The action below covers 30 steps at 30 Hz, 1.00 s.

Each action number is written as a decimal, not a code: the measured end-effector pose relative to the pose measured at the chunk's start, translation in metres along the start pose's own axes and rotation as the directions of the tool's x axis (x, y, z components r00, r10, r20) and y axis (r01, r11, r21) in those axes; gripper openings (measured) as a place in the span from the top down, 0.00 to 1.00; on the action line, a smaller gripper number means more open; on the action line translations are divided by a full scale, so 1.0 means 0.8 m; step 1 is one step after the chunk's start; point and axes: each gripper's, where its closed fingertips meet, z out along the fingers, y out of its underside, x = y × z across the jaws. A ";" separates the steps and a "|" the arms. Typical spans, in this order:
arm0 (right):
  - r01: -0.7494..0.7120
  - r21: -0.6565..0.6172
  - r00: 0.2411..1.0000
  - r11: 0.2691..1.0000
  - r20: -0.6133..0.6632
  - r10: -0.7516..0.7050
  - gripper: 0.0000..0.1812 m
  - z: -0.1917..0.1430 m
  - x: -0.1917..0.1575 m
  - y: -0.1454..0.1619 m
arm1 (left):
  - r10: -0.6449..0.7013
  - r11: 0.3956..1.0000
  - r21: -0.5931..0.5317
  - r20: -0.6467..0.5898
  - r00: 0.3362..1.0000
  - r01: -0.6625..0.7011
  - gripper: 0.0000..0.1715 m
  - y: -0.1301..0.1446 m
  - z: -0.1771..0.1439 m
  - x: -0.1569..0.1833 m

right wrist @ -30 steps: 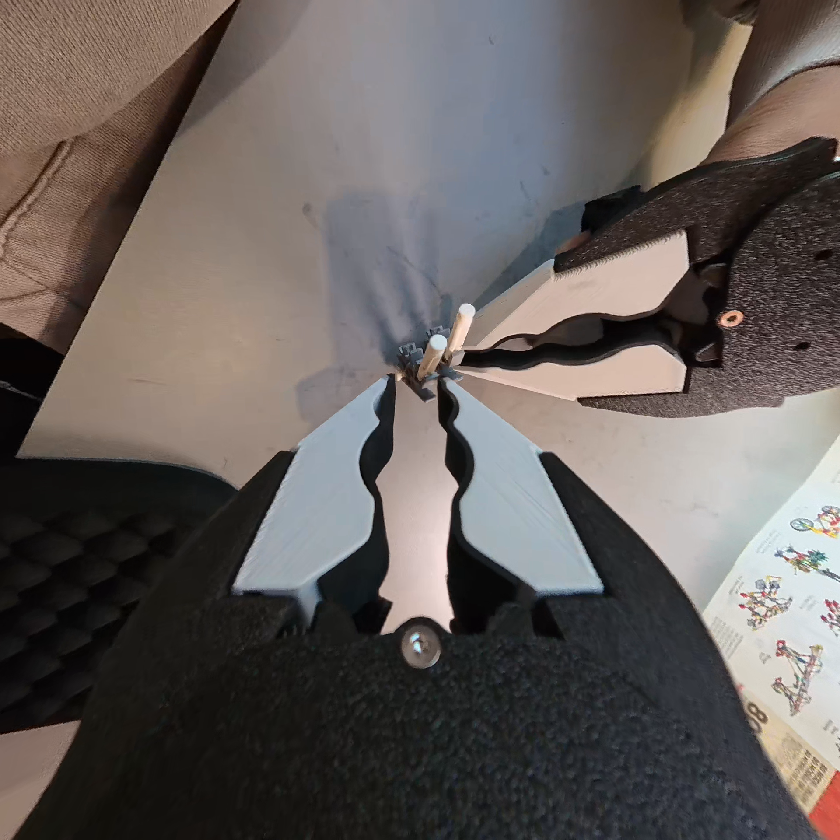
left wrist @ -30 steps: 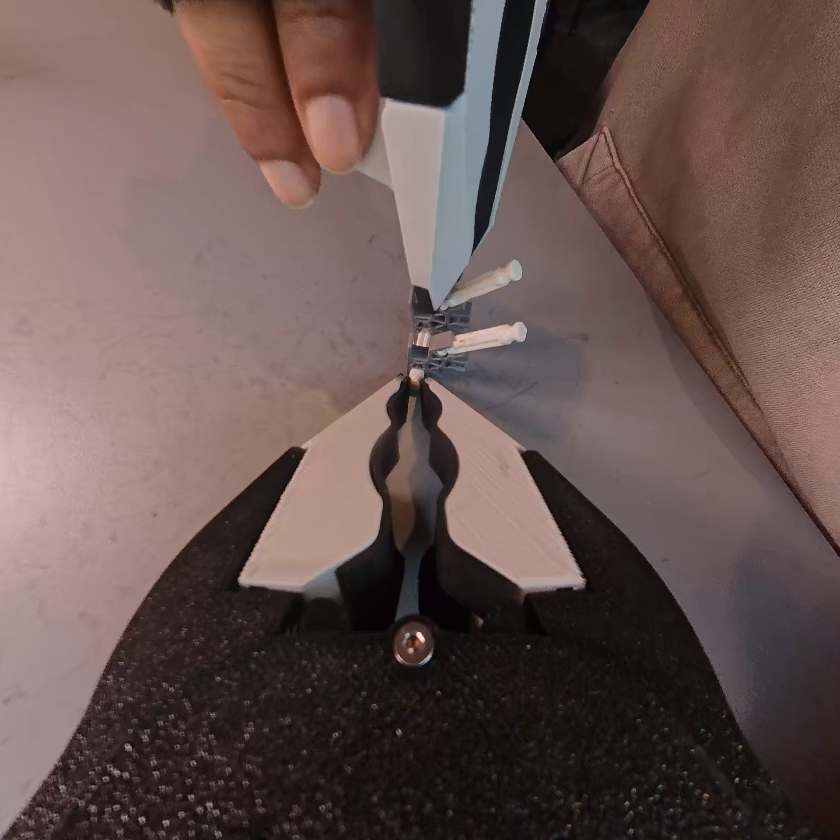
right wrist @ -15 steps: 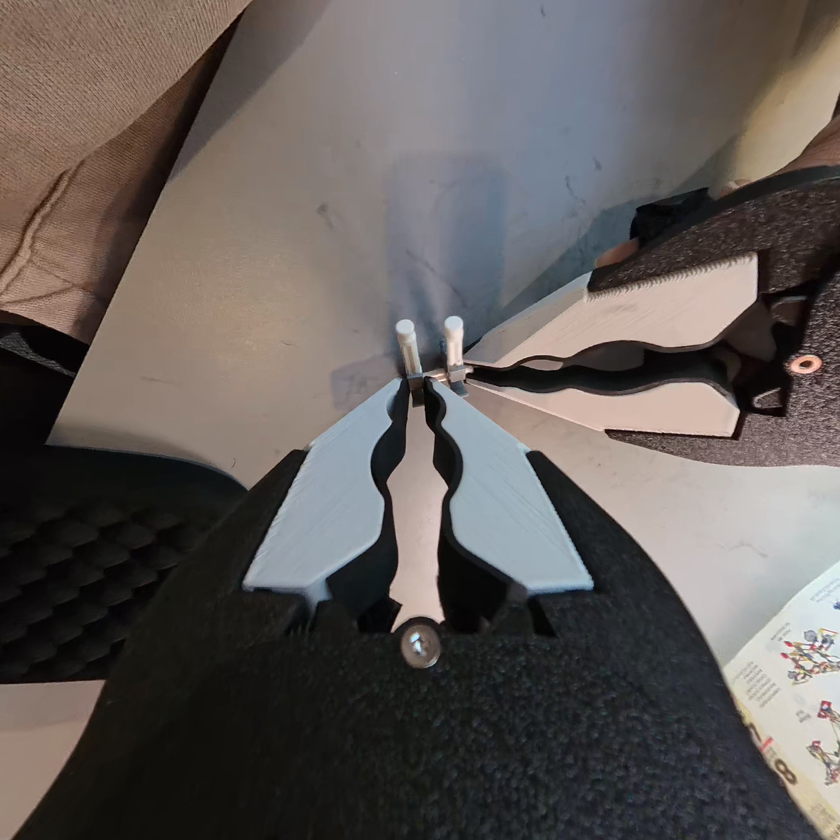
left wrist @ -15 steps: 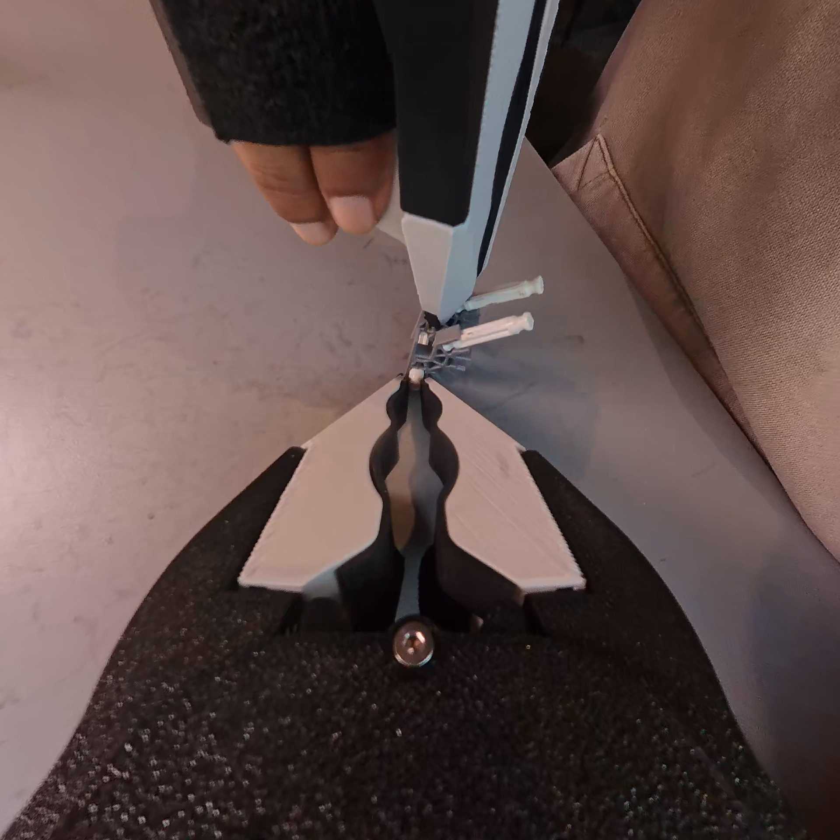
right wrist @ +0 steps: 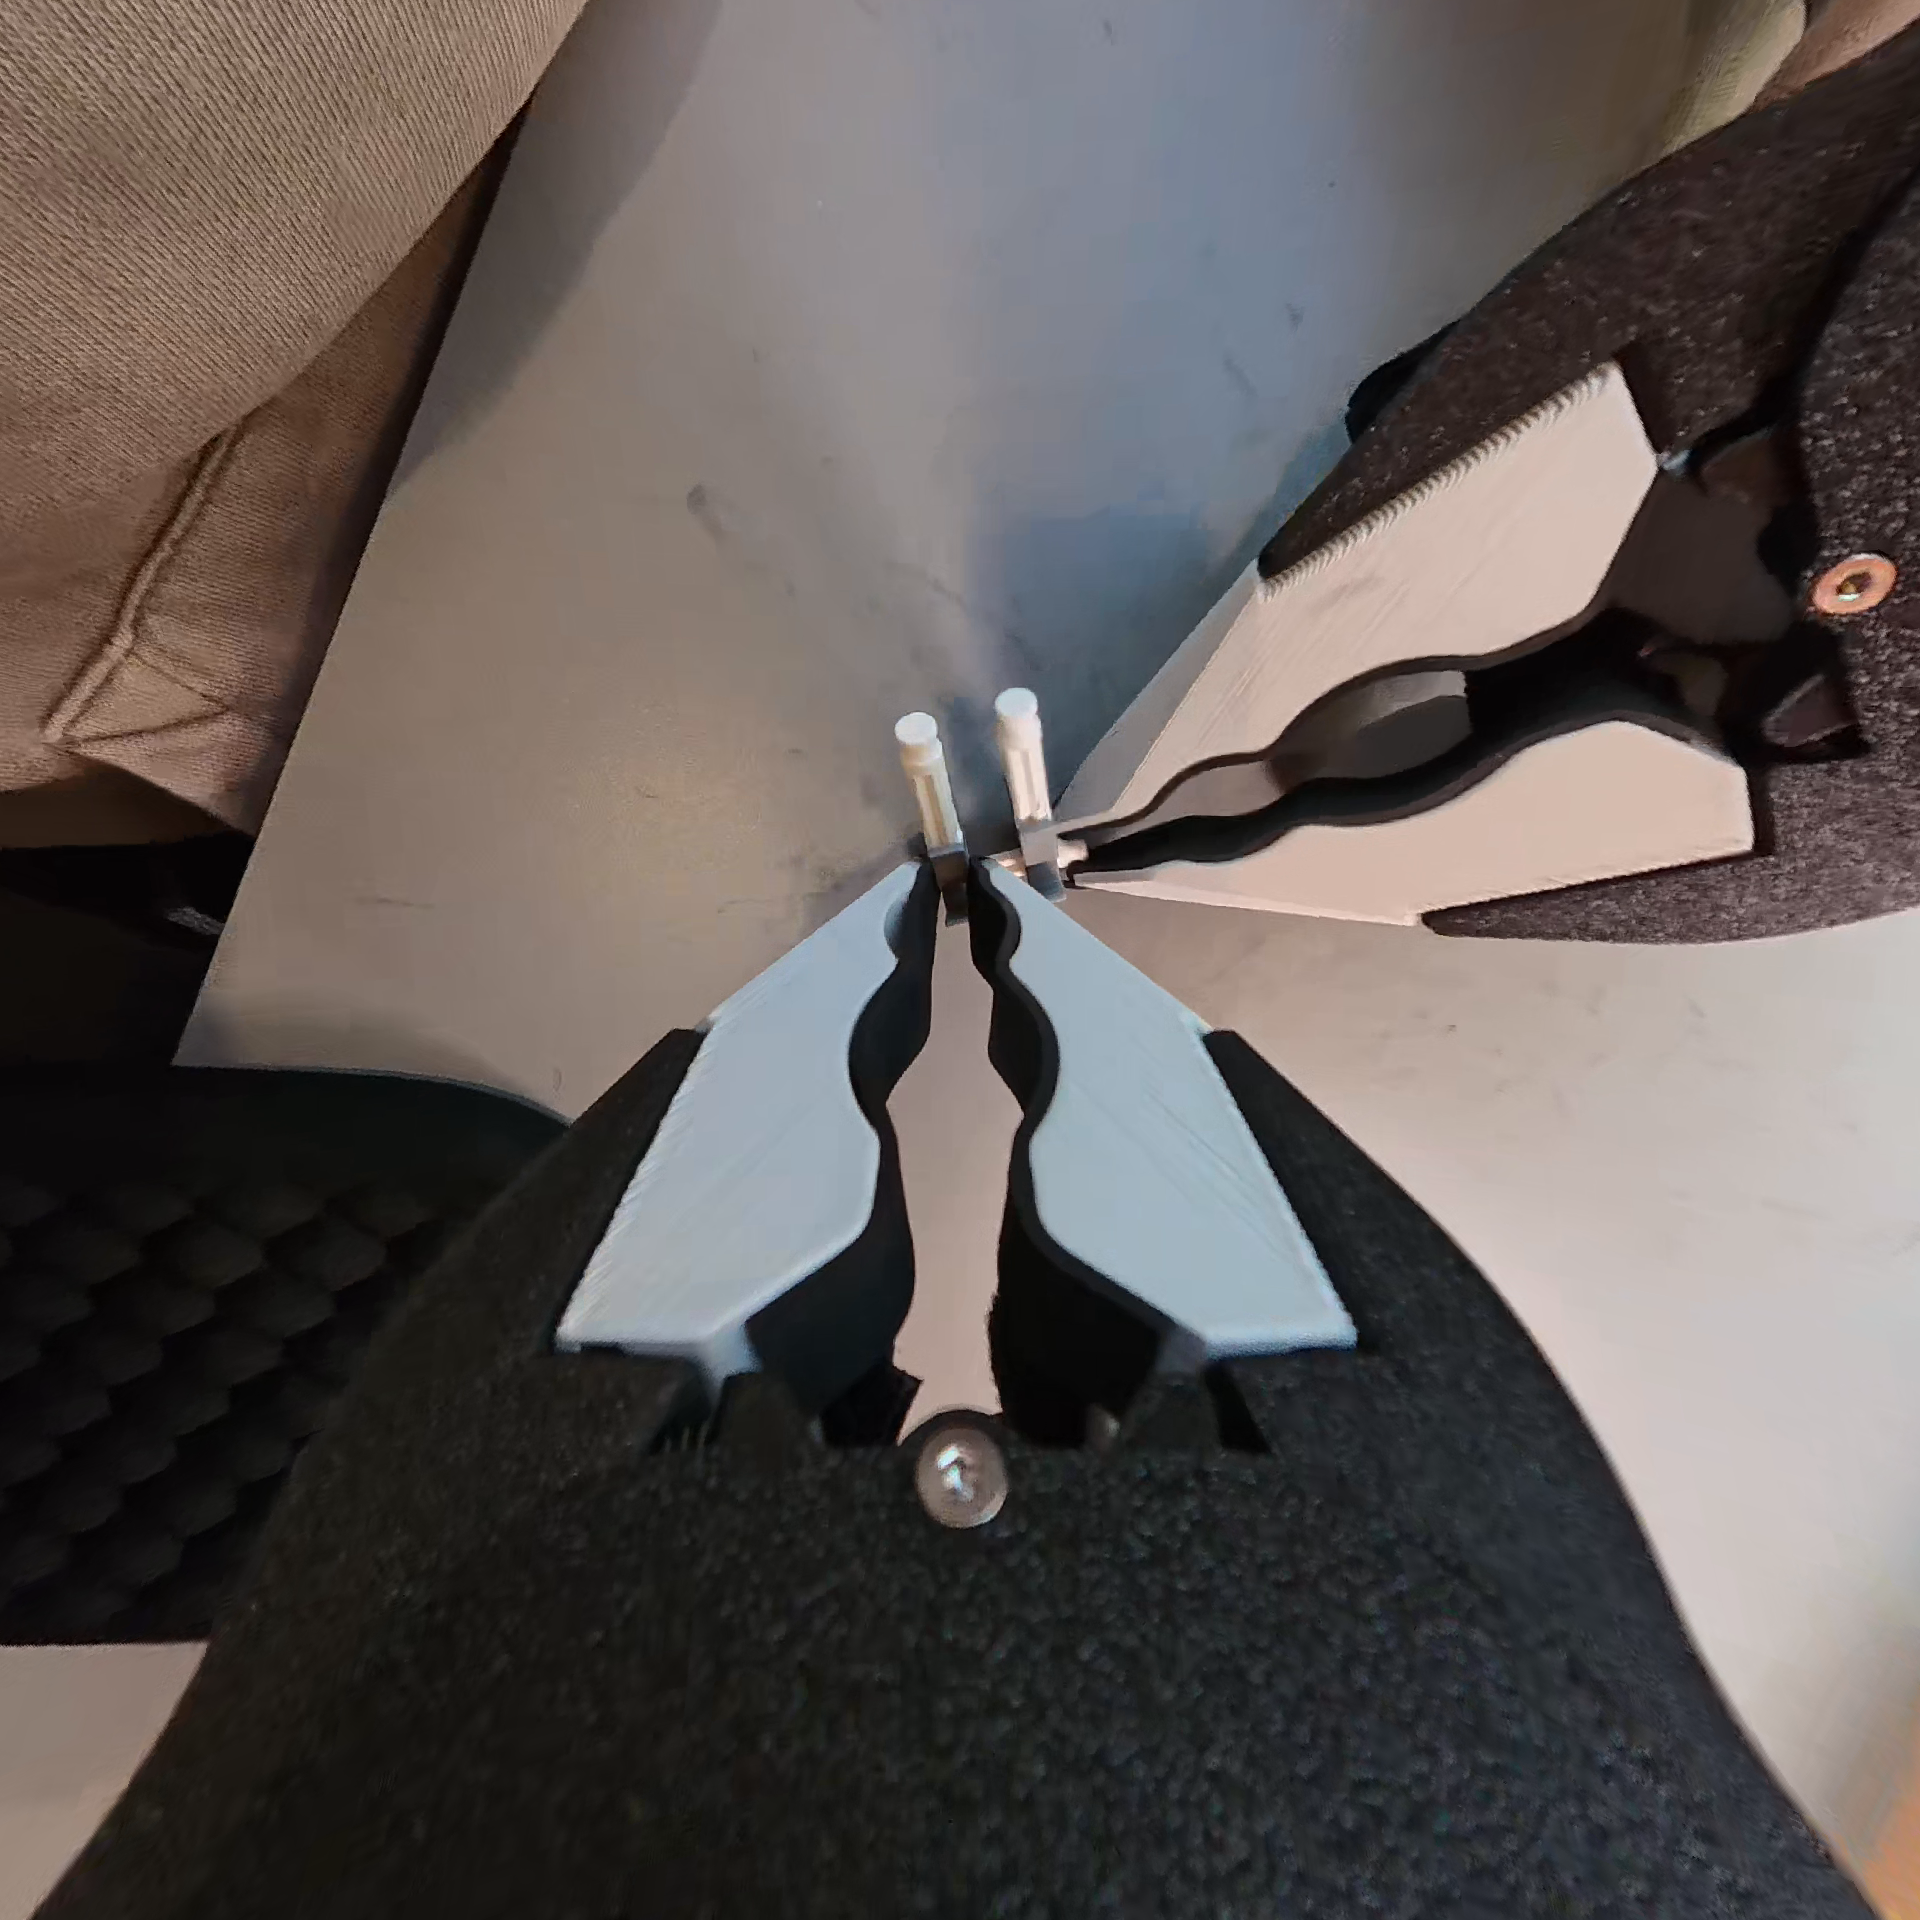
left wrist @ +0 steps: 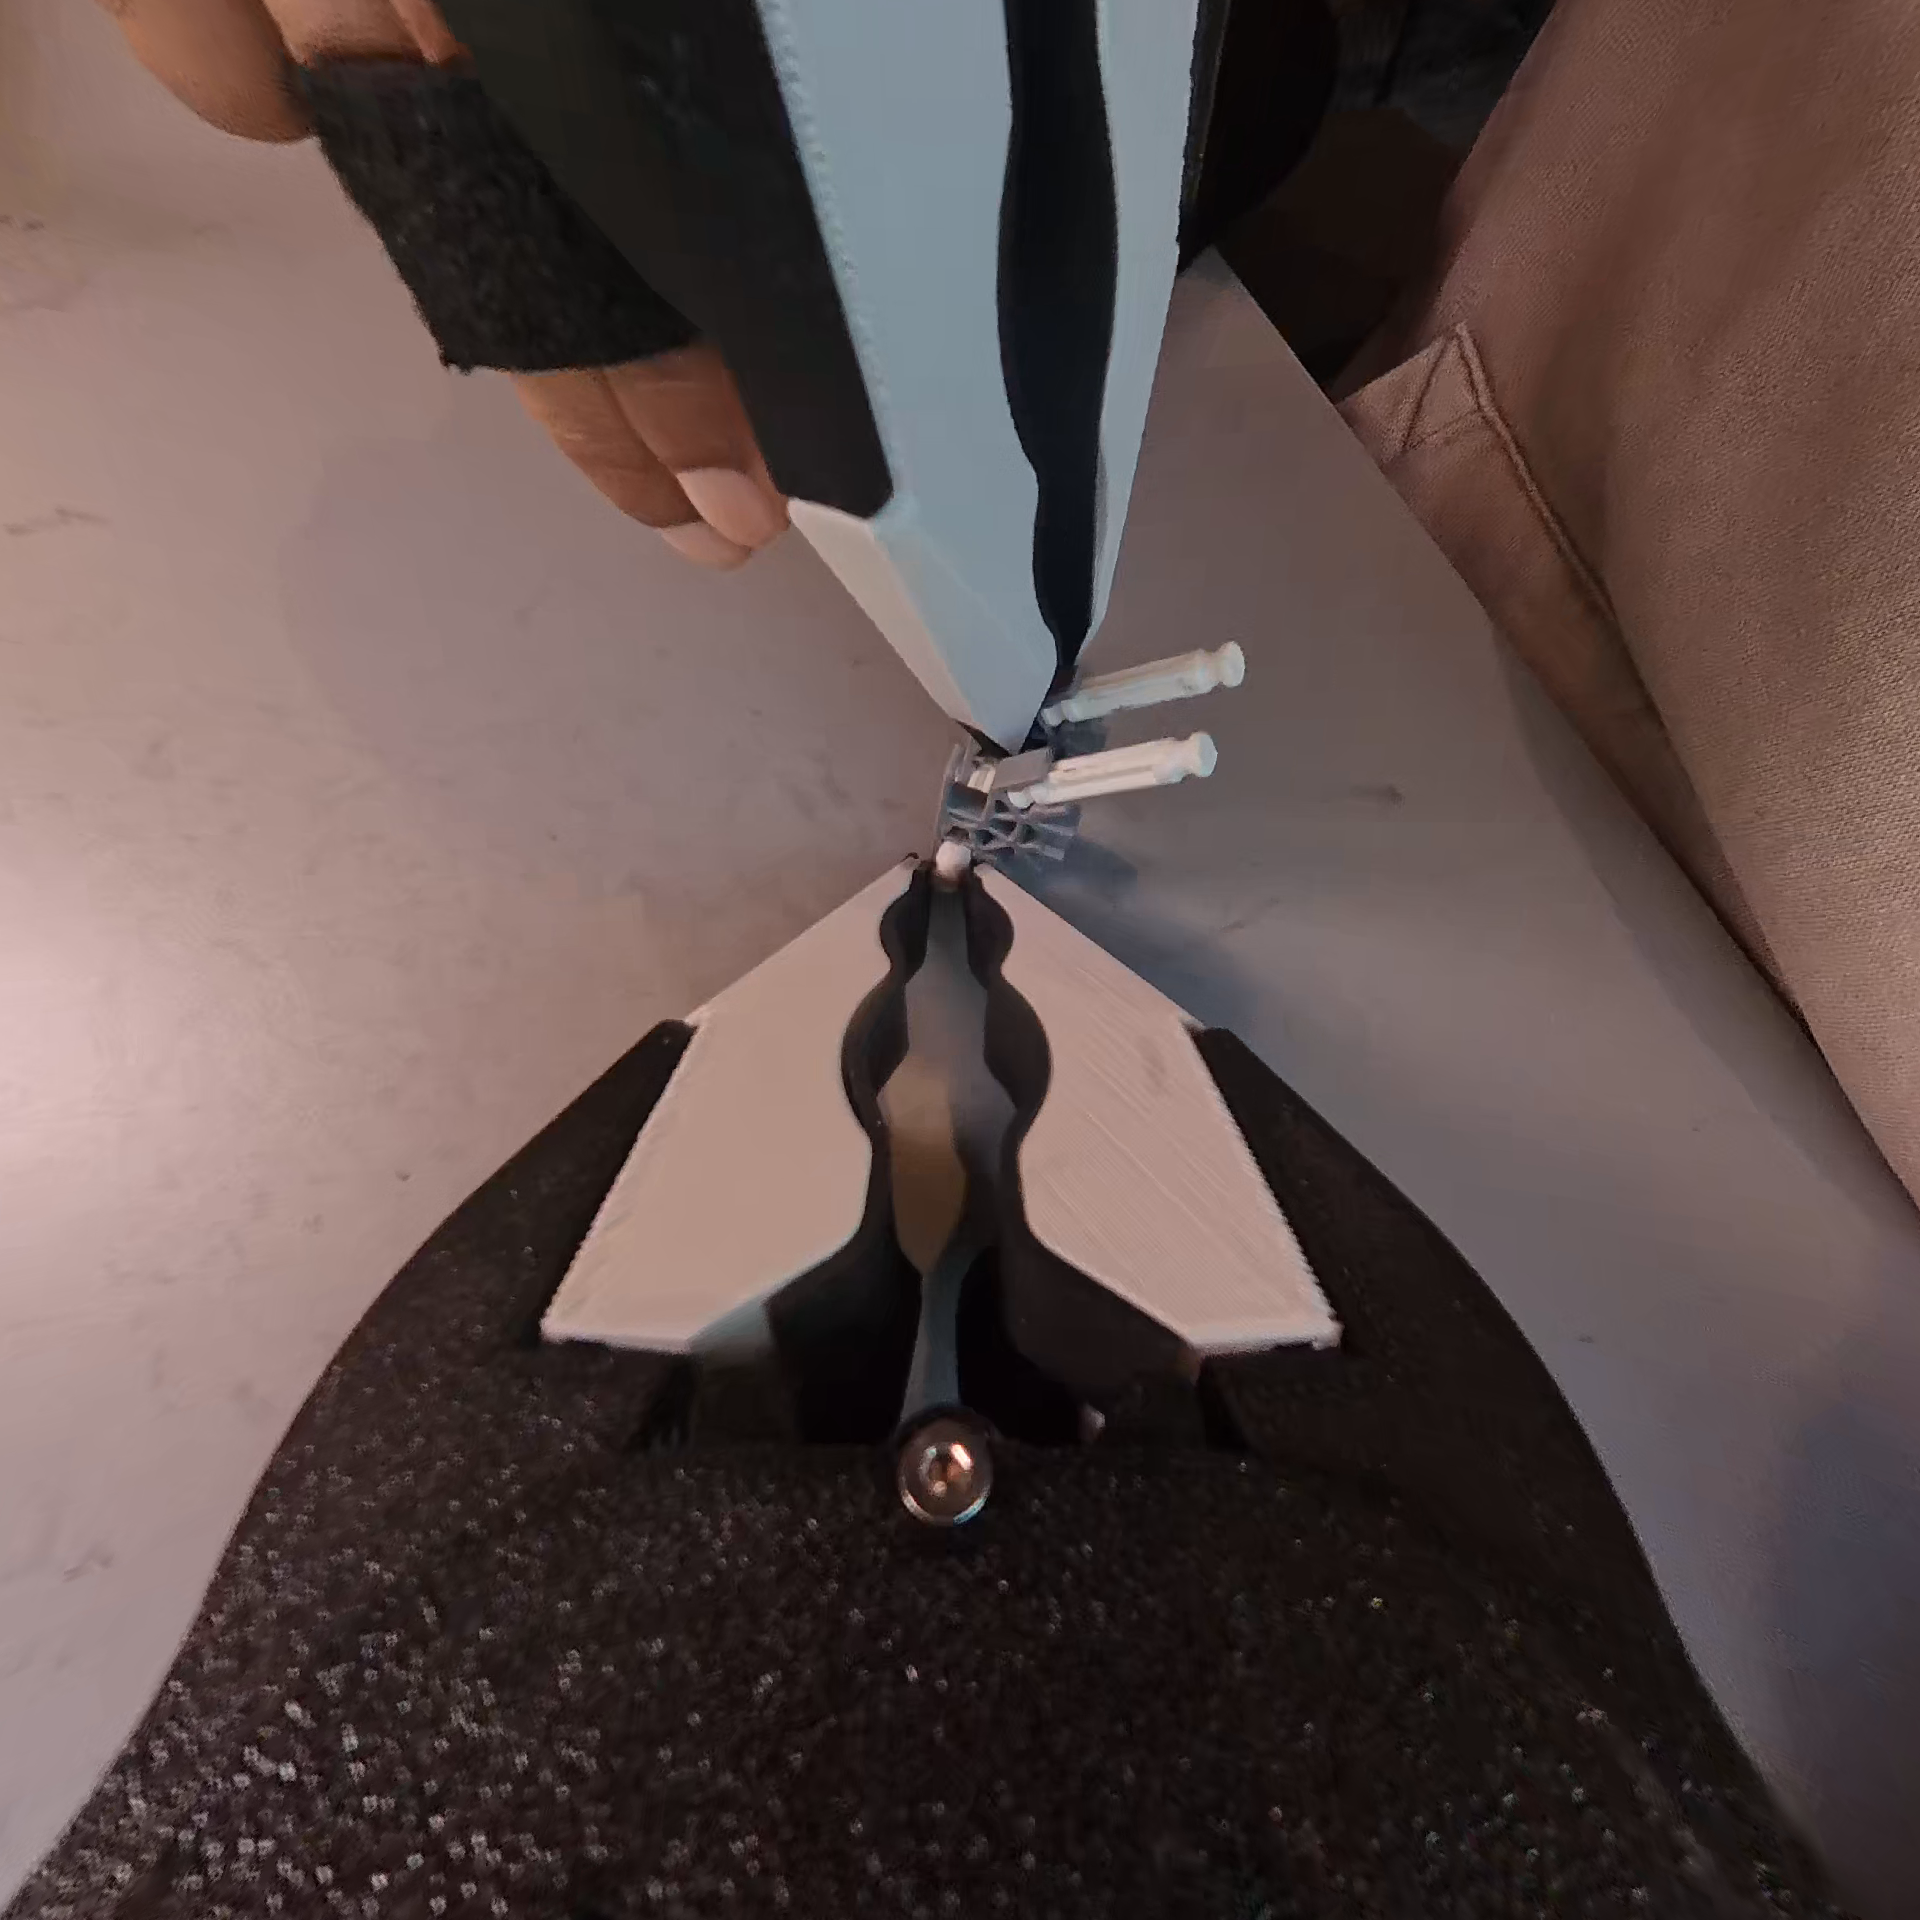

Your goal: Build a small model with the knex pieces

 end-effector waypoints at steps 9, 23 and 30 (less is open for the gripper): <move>-0.056 0.103 0.998 0.993 0.007 0.055 0.98 -0.002 -0.001 0.003 | -0.003 1.000 -0.002 -0.023 1.000 0.003 0.97 0.000 0.001 0.000; -0.096 0.113 0.993 0.989 0.073 0.088 0.98 0.002 -0.004 0.000 | -0.009 1.000 0.000 -0.017 1.000 0.009 0.97 0.000 0.001 0.000; -0.133 0.143 0.989 0.981 0.078 0.123 0.98 0.002 -0.004 0.000 | -0.015 1.000 0.002 -0.008 1.000 0.015 0.97 0.000 0.001 -0.001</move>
